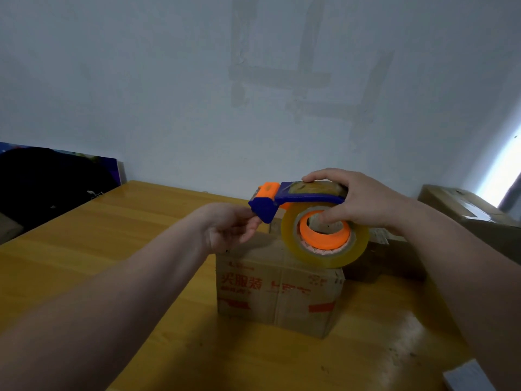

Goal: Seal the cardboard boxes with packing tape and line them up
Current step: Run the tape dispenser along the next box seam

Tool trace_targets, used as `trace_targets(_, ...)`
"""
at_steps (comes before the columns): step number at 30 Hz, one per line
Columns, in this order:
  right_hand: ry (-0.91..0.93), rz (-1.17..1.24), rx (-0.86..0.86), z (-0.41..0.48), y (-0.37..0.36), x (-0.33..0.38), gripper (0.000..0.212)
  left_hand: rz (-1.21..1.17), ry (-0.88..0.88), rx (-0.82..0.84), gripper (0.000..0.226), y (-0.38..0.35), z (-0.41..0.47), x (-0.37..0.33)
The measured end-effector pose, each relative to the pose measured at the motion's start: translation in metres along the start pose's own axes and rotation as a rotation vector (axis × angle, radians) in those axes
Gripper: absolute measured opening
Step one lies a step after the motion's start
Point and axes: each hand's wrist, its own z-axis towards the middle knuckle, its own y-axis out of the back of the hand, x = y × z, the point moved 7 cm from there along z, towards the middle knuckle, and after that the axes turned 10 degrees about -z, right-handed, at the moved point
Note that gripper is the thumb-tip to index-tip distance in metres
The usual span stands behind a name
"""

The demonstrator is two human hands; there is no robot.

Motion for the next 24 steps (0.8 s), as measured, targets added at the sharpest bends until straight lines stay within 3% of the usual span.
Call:
trace_targets(7,0.019,-0.104,0.136,0.000,0.005,0.013,0.064,0.228,-0.173,-0.128,0.019,0.040,-0.002,-0.023)
trace_targets(13,0.017,-0.261,0.213,0.001,-0.002,0.021,0.061,0.191,-0.211,-0.286,0.016,0.085,-0.003,-0.009)
trace_targets(24,-0.008,-0.316,0.204,0.012,-0.013,0.027,0.063,0.252,-0.287,-0.342,0.024,0.091,0.009,0.025)
